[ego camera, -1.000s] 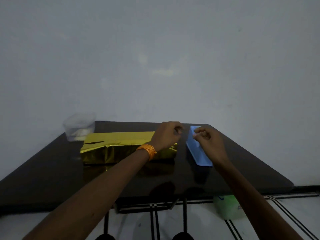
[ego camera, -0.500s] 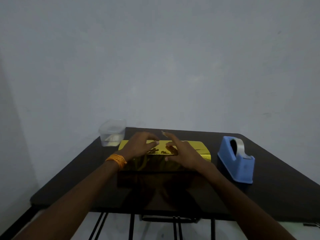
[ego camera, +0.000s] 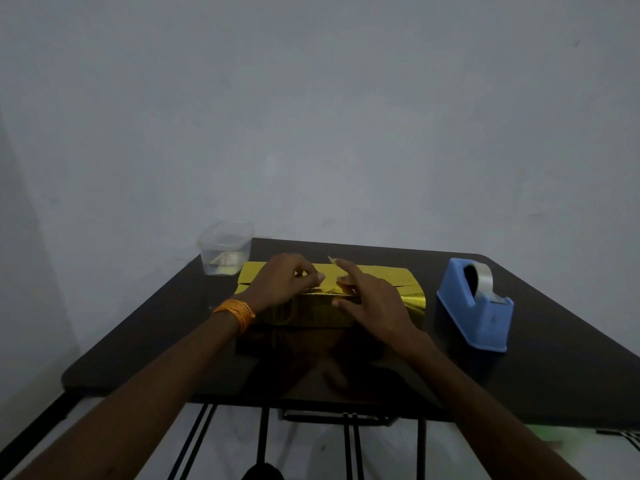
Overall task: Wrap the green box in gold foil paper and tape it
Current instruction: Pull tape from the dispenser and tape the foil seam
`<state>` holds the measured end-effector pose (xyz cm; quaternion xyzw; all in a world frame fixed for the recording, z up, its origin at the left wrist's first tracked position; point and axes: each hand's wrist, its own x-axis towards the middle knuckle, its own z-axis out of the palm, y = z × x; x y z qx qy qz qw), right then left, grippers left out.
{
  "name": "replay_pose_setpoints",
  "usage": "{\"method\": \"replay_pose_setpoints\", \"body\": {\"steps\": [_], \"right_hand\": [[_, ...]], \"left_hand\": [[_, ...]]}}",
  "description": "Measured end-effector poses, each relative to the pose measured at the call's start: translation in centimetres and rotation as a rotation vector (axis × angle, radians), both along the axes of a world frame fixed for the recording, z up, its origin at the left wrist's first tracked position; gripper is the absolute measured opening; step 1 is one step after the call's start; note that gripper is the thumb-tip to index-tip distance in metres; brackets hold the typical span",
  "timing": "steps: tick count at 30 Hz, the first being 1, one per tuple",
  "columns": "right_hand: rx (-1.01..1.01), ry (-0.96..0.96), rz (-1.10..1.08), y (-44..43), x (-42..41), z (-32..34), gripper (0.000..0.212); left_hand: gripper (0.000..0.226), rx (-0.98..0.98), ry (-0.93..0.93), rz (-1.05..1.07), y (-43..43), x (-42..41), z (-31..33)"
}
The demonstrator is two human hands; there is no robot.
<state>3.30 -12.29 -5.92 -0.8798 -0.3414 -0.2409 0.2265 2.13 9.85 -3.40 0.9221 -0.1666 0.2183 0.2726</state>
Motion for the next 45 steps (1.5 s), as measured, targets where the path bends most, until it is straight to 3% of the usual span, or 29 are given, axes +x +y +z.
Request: {"method": "replay_pose_setpoints", "body": {"steps": [5, 9, 16, 19, 22, 24, 27, 32, 36, 45], "right_hand": [[0.0, 0.014, 0.005, 0.0, 0.2, 0.1, 0.08], [-0.016, 0.027, -0.011, -0.1, 0.2, 0.0, 0.077], [0.042, 0.121, 0.034, -0.3, 0.9, 1.1, 0.08], [0.197, 0.277, 0.152, -0.5, 1.7, 3.1, 0.055], [0.366, 0.268, 0.14, -0.4, 2.3, 5.0, 0.019], [0.448, 0.262, 0.101, -0.4, 2.5, 5.9, 0.011], [0.476, 0.372, 0.125, -0.1, 2.9, 6.6, 0.012], [0.273, 0.567, 0.217, 0.2, 4.1, 7.6, 0.015], [0.053, 0.682, 0.236, 0.8, 4.9, 9.0, 0.064], [-0.095, 0.833, 0.162, 2.8, 6.3, 8.8, 0.062]], "left_hand": [[0.021, -0.145, -0.011, 0.116, -1.2, 1.4, 0.6], [0.02, -0.146, 0.071, 0.214, -0.9, 2.8, -0.1], [0.018, -0.232, 0.166, 0.211, 0.3, 2.5, -0.6], [0.016, -0.265, 0.167, 0.234, 0.3, 2.4, -0.6], [0.016, -0.276, 0.185, 0.217, 0.3, 2.6, -0.8], [0.017, -0.273, 0.186, 0.222, 0.3, 2.5, -1.0], [0.015, -0.253, 0.191, 0.241, 0.3, 2.4, -0.9], [0.015, -0.229, 0.185, 0.274, 0.0, 2.4, -0.9], [0.016, -0.221, 0.179, 0.271, 0.0, 2.4, -0.9], [0.015, -0.213, 0.178, 0.266, 0.1, 2.6, -1.0]]}}
